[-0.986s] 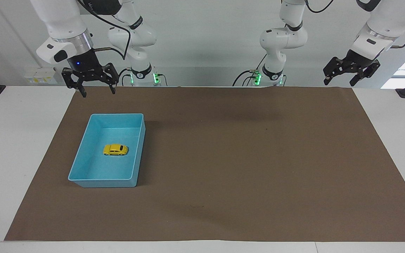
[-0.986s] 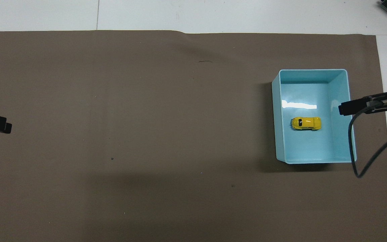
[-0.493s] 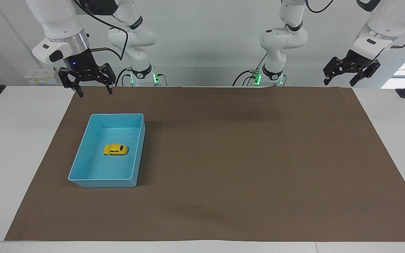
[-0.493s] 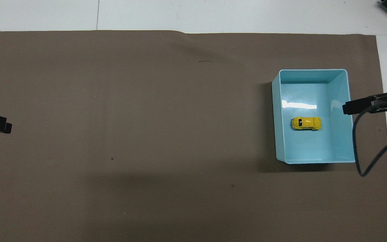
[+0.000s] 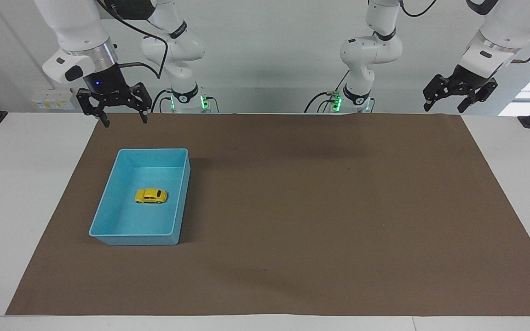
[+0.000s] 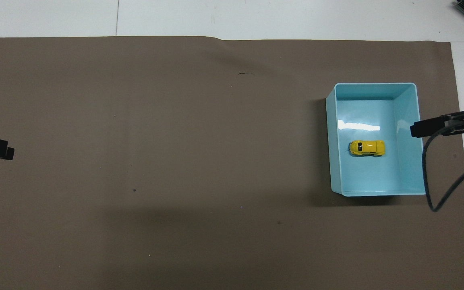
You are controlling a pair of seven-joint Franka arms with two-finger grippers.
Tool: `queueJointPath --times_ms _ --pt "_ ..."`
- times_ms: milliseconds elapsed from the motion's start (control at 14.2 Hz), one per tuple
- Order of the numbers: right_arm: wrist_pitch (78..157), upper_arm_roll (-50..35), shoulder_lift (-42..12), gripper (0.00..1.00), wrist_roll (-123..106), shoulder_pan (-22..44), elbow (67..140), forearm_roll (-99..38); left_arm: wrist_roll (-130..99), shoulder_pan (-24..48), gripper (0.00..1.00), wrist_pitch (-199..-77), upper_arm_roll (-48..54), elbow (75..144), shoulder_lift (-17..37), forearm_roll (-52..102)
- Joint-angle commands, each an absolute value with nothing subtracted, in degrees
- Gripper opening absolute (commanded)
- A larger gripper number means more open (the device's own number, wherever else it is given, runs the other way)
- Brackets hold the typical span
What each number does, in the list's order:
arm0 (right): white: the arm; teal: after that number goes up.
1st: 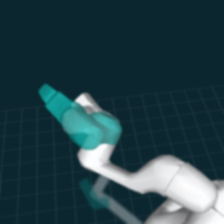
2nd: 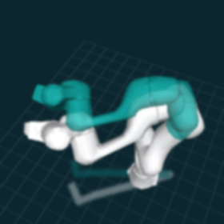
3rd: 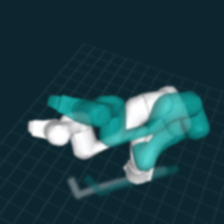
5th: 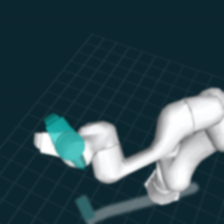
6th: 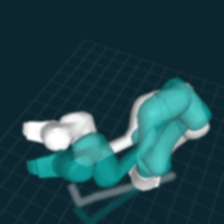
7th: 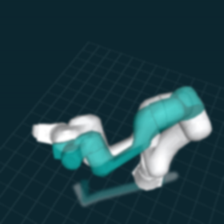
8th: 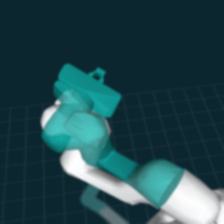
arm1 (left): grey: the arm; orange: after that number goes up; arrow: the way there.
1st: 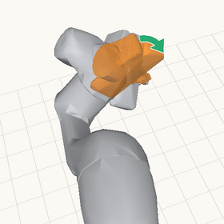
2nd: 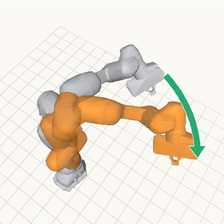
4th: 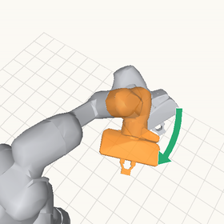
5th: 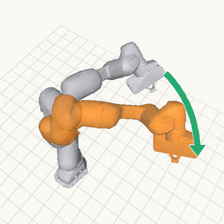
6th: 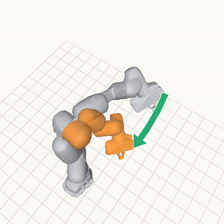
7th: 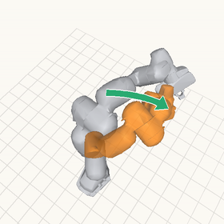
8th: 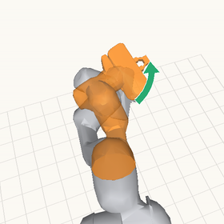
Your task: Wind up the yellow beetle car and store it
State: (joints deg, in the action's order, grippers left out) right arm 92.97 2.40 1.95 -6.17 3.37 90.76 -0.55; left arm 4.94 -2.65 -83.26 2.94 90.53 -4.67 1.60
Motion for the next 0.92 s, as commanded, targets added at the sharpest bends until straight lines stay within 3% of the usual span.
queueJointPath --times_ms 0,845 --pt "92.8 2.1 2.5 1.00 -5.3 3.2 90.4 -0.4 4.8 -3.1 1.00 -83.1 3.1 91.8 -6.1 1.9" --pt "91.7 2.4 2.8 1.00 -5.1 3.1 90.5 -1.3 4.8 -3.1 1.00 -83.1 3.1 91.8 -6.1 1.9"
